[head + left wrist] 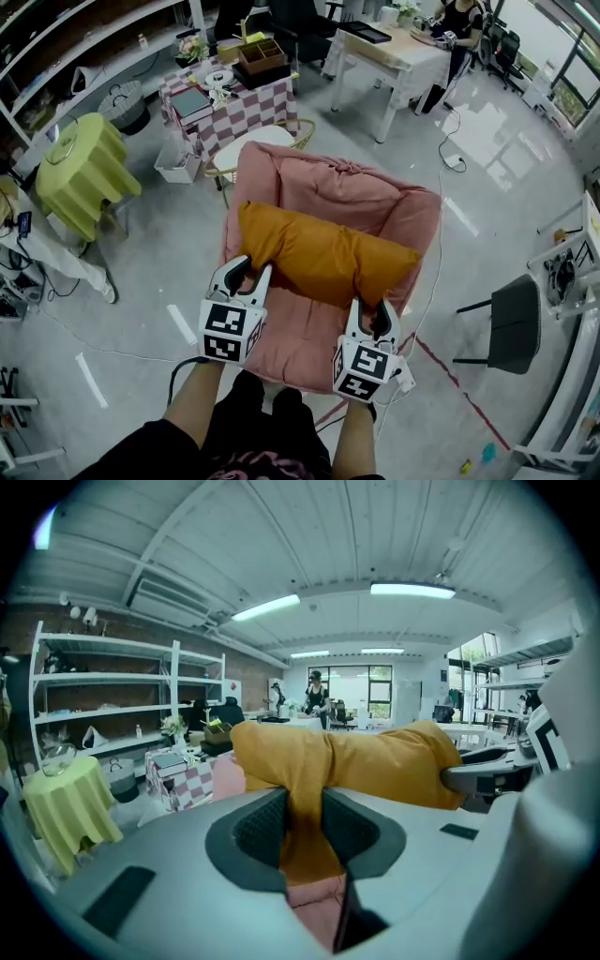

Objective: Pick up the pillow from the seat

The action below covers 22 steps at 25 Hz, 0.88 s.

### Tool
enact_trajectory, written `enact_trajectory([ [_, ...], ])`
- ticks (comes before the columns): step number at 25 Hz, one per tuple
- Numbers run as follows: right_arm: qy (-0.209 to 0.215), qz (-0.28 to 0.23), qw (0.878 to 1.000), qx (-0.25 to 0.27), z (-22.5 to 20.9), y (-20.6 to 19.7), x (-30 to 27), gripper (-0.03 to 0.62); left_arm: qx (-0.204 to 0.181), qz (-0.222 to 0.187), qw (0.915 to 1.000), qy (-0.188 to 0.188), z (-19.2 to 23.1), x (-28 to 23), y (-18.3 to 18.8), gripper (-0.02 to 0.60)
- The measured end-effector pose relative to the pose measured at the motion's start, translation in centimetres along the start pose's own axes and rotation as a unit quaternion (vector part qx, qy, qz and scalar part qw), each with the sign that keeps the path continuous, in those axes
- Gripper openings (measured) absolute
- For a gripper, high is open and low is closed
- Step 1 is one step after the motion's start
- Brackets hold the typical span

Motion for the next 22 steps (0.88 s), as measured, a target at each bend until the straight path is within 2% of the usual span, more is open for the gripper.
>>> enact_trajectory([
  [10,-0.011,-0.072,0.997,0.011,-0.5,4.6,5.1,0.17,-0.011,-0.071,0.9974,0.003,-0.9,5.1,4.6,0.112],
  [22,-0.021,-0.116,0.993,0.014,-1.6,8.0,8.5,0.17,-0.03,-0.119,0.9925,-0.003,-1.9,8.0,8.5,0.11],
])
Point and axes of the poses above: the fingertips, and each gripper's own axes: x backward along the fingers, z to its left, y out of its top, the point moved 3 cm from there along x, backward along the fingers, and after that the axes turned 12 degrees about z, right-handed, at the moved point
